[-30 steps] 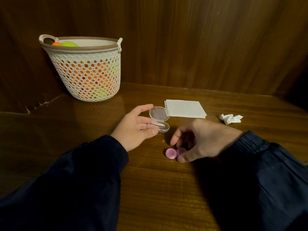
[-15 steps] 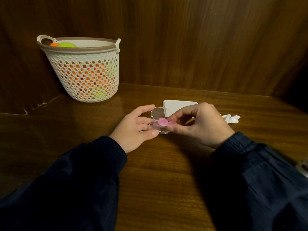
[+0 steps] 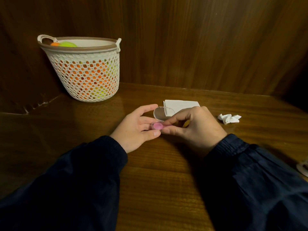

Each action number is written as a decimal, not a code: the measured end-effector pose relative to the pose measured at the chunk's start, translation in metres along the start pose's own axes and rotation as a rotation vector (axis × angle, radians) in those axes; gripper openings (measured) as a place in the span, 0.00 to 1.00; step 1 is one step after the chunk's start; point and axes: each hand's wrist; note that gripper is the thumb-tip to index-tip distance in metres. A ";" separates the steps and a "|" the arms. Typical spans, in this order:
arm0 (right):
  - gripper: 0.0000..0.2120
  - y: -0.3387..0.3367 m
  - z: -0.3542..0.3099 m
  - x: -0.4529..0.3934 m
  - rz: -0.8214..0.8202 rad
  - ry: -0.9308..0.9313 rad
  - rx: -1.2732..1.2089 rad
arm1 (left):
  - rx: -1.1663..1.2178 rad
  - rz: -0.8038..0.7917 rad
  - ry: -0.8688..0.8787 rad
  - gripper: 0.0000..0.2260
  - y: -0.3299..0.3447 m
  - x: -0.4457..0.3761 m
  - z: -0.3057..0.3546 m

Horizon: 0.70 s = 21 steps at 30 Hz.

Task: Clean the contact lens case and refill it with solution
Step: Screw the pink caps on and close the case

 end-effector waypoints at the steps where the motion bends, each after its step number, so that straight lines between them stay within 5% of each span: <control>1: 0.15 0.000 0.000 0.000 0.006 0.002 -0.001 | 0.002 0.000 0.001 0.36 0.000 0.000 0.000; 10: 0.18 0.002 0.003 -0.001 0.029 0.027 -0.019 | 0.011 -0.011 -0.004 0.36 0.000 0.001 0.003; 16: 0.06 0.003 0.007 -0.002 0.193 0.011 -0.003 | 0.034 0.000 -0.004 0.36 0.000 0.002 0.004; 19: 0.14 0.003 0.010 -0.003 0.277 0.071 -0.048 | 0.031 0.012 -0.001 0.36 0.000 0.002 0.004; 21: 0.27 0.004 0.009 -0.002 0.204 0.123 -0.135 | 0.031 0.018 0.002 0.35 0.000 0.002 0.005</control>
Point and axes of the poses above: each hand's wrist, its own x-axis away from the middle knuckle, its own y-axis out of the palm, z = x × y
